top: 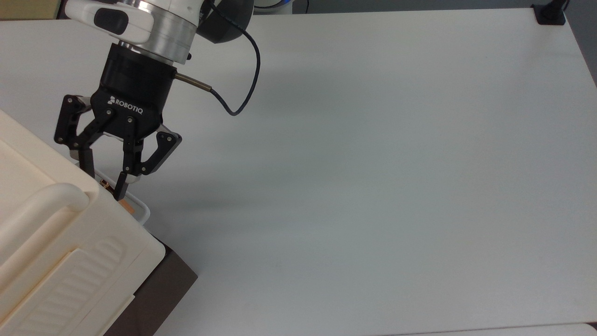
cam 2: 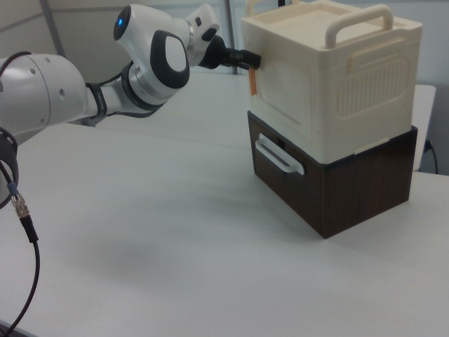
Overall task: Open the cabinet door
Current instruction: 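Close the gripper on the door edge near the orange tab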
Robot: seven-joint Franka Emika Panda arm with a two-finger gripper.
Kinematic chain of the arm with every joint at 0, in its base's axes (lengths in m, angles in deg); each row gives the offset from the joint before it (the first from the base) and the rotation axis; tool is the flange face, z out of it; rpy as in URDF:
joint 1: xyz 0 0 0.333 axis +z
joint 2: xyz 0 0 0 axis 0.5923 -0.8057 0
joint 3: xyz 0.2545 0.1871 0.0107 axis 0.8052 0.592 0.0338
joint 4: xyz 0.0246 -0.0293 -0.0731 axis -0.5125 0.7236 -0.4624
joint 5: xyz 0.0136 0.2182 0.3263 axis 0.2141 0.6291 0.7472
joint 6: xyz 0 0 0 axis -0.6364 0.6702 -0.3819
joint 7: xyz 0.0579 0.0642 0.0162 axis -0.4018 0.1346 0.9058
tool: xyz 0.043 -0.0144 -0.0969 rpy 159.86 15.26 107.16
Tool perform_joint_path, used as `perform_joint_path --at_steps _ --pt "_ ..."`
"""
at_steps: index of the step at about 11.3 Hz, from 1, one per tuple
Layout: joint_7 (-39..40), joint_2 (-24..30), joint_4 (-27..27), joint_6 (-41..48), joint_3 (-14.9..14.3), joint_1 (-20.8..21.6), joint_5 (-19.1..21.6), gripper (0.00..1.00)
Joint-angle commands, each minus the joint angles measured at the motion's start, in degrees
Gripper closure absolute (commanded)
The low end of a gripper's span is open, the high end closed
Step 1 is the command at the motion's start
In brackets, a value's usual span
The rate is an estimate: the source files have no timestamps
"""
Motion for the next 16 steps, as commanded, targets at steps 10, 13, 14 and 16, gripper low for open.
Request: perform_joint_path --at_steps 10,13,14,16 --pt "-0.82 1.77 5.0 -1.1 -0.49 2.83 4.13 0.83" --pt "-0.82 1.95 5.18 -1.1 -0.49 2.74 5.26 0.95" --pt "-0.73 2.82 6.22 -1.1 -0.49 2.65 6.23 0.97" --pt "-0.73 6.5 11.3 -1.01 -0.49 3.09 6.59 0.98"
